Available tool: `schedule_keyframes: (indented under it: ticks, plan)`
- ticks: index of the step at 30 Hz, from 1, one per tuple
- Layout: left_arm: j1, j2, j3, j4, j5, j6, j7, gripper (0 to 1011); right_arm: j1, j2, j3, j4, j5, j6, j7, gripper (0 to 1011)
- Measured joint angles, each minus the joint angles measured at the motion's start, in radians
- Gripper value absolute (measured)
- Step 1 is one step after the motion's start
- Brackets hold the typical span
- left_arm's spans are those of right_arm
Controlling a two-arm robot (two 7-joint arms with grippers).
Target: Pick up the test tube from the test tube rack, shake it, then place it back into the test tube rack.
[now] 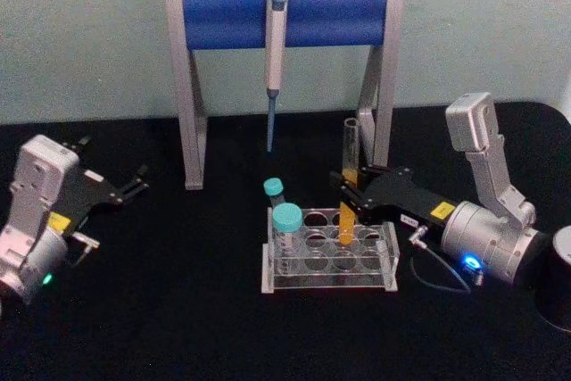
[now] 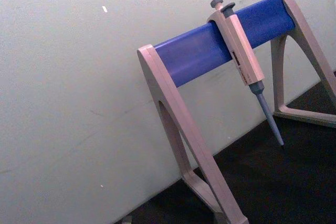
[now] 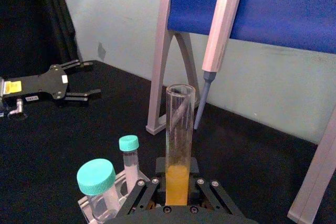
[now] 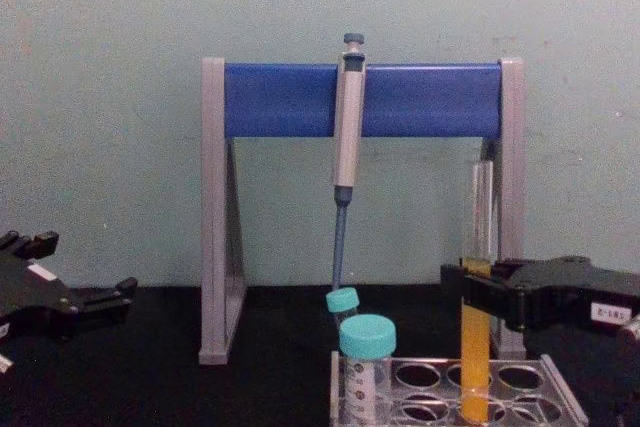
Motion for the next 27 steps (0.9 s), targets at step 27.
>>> schedule_keyframes:
  ticks: [27]
  plan:
    - [0.0, 0.0, 0.0, 0.0, 0.0, 0.0, 0.0, 1001, -0.004, -0.018, -0.014, 0.036, -0.044, 0.013, -0.009, 224]
